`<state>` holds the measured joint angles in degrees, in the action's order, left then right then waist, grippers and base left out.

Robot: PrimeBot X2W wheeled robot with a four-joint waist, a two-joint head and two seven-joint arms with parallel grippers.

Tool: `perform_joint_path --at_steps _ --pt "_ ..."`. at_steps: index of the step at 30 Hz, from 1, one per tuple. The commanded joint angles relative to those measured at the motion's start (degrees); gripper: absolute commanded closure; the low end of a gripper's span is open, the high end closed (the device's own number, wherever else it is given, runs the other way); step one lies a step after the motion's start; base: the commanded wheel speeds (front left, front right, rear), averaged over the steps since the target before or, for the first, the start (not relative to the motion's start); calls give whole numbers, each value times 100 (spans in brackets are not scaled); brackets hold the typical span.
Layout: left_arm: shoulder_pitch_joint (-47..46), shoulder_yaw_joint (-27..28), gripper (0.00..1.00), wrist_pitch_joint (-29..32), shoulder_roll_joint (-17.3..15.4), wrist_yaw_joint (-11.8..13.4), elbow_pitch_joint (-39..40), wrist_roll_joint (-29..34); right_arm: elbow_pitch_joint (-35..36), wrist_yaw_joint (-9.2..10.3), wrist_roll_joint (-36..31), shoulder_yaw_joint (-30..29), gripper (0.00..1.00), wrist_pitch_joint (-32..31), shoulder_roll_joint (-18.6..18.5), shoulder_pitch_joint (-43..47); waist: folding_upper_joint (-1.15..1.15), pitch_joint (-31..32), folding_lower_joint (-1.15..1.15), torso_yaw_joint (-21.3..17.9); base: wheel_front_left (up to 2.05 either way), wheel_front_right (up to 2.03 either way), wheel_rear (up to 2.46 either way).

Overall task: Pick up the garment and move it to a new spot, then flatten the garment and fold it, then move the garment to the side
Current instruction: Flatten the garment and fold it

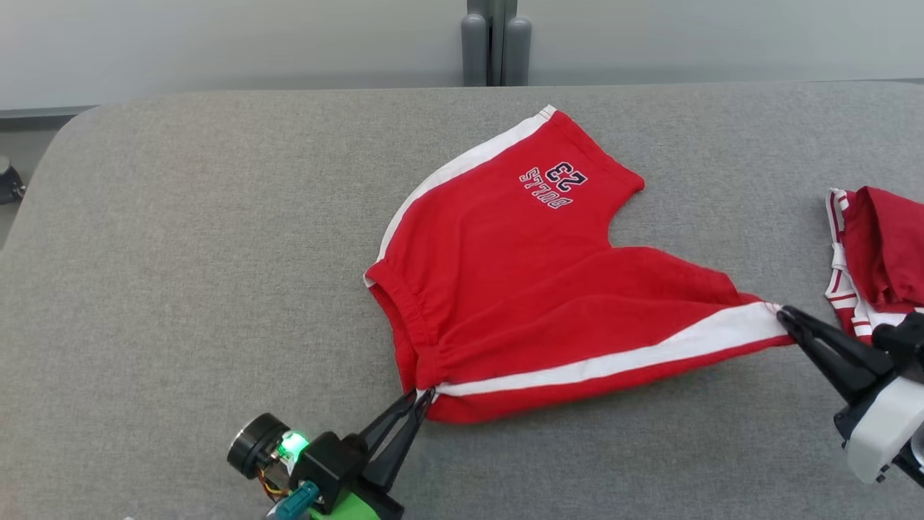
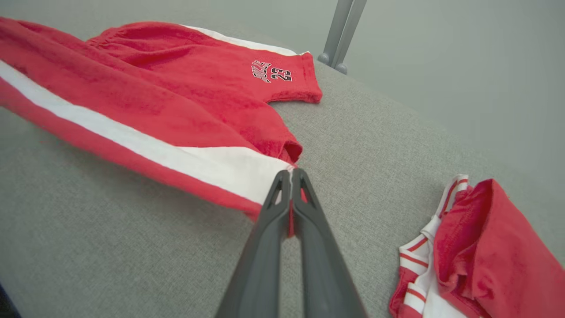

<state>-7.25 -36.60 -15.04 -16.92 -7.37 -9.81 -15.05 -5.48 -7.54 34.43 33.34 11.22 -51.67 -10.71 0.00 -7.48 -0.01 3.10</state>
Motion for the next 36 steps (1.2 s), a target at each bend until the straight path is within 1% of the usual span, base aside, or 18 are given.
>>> perform_joint_path --at_steps 1,6,9,12,18,21,25,31,36 --pt "-114 105 100 -17 38 24 82 30 129 12 -35 -139 100 -61 -39 -111 0 -60 1 64 0 0 0" --pt "-457 329 100 -17 171 33 218 76 410 12 -237 -389 100 -330 -58 -515 0 -253 1 190 0 0 0" --pt "-826 237 100 -17 229 24 244 380 424 12 -366 -369 100 -544 -52 -983 0 -489 1 310 0 0 0" --pt "-1157 207 100 -17 396 11 198 415 307 12 -428 -283 100 -689 -19 -1511 0 -733 1 458 0 0 0" --pt "-1690 294 100 -17 719 0 84 360 19 12 -455 169 100 -956 -44 -2725 0 -1196 1 777 0 0 0" --pt "-1888 361 100 -17 916 -4 6 328 -255 12 -498 437 100 -1044 -82 -3290 0 -1375 1 960 0 0 0" --pt "-2092 406 100 -17 1091 -7 -107 311 -655 12 -489 879 100 -1156 -70 -3936 0 -1582 1 1166 0 0 0" --pt "-2309 580 100 -17 1293 -8 -211 250 -1331 12 -361 1370 100 -1212 49 -4806 0 -1838 1 1418 0 0 0" --pt "-2407 603 100 -17 1373 -9 -233 254 -1836 12 -364 1798 100 -1221 208 -5349 0 -1995 1 1548 0 0 0"
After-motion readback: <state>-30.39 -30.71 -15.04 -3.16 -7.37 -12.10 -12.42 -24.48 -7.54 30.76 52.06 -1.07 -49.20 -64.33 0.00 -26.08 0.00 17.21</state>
